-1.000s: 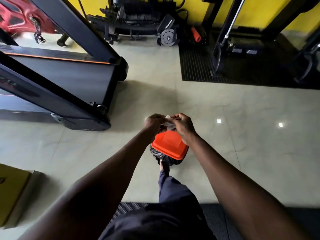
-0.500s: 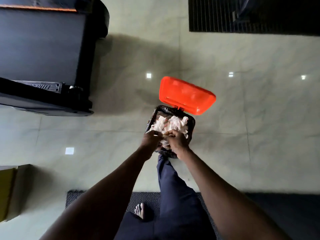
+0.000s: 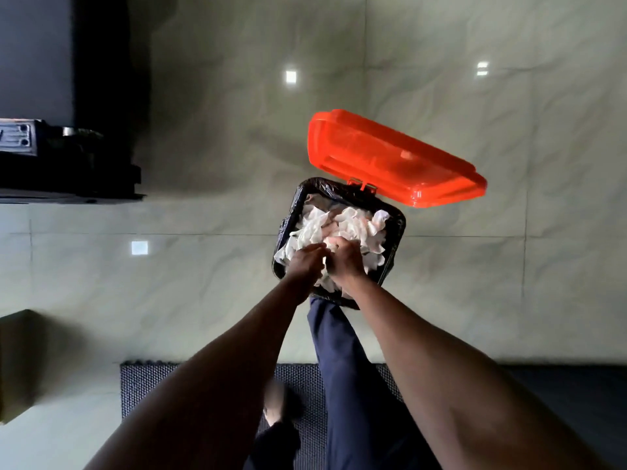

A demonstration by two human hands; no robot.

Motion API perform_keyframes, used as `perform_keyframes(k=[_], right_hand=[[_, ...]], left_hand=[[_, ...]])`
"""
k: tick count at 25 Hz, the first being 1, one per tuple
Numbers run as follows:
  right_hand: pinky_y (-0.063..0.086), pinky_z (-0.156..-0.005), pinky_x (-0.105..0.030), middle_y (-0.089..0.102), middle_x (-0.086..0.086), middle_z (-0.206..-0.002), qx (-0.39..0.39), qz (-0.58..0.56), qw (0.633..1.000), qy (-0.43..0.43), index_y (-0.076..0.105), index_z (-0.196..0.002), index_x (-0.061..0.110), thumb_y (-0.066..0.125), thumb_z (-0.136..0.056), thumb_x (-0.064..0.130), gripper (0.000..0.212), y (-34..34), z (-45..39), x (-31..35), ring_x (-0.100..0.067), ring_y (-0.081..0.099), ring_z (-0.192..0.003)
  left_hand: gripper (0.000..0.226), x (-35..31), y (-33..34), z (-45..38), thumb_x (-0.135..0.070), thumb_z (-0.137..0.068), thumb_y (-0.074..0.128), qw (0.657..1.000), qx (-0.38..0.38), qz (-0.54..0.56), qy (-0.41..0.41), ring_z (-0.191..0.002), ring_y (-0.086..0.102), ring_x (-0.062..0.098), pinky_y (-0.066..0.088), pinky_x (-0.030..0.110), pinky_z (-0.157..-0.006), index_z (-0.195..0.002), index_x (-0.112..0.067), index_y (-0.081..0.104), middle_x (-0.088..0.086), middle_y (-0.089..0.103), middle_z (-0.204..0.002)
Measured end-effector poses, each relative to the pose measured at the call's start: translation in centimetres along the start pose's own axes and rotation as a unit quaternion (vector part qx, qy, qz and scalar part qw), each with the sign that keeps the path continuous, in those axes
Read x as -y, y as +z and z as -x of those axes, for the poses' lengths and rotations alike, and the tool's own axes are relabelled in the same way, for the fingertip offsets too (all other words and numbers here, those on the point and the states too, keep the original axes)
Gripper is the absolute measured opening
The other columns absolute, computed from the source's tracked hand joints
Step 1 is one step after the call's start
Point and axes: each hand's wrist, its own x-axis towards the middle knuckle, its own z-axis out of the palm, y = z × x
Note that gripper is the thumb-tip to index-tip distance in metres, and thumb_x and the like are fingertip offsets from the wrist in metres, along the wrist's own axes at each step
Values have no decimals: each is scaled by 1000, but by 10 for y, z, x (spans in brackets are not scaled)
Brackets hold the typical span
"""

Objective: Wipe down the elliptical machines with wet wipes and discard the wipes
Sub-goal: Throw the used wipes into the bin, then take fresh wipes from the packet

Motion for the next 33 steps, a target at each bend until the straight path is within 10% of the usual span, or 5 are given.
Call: perform_keyframes(k=[3, 8, 17, 26, 33], right_hand=[[39, -76, -15, 62, -17, -114, 44, -15, 999, -14, 54, -123, -5, 49, -86, 0, 38, 0, -14, 6, -28, 60, -106], [34, -112, -33, 55, -17, -133, 33, -55, 998, -27, 53, -130, -1, 44, -78, 15, 55, -9, -4, 0, -27, 49, -128], [47, -97, -36, 64, -17, -120, -63, -92, 993, -49, 61, -120, 5, 46, -84, 15, 41, -57, 124, 22, -31, 60, -111], [51, -95, -40, 67, -7, -104, -123, -188, 966, -124, 65, -92, 24, 53, -82, 9, 23, -56, 309, 7, -27, 64, -103], [51, -66, -26, 70, -9, -104, -113, -208, 962, -140, 65, -101, 17, 52, -88, 5, 22, -91, 370, 9, -20, 62, -79]], left_hand=[[37, -10, 8, -22, -10, -95, 56, 1000, -6, 7, 2, -121, 56, 29, 44, 36, -101, -132, -6, 57, 15, 61, -129], [40, -26, 11, -3, -12, -95, 57, 1000, -19, -2, 22, -131, 48, 31, 40, 37, -106, -135, -5, 55, 17, 56, -137], [16, -29, -13, 148, -17, -94, 57, 988, 19, -16, 151, -71, 44, 19, 35, 28, -60, -80, -22, 63, 0, 49, -76], [10, 45, -31, 313, -15, -94, 54, 966, 29, -7, 256, -66, 46, 15, 36, 25, -59, -96, -16, 64, -1, 53, -75], [19, 57, -18, 371, -18, -94, 57, 956, -14, 17, 293, -67, 48, 16, 37, 26, -59, -111, -13, 65, 1, 53, -75]])
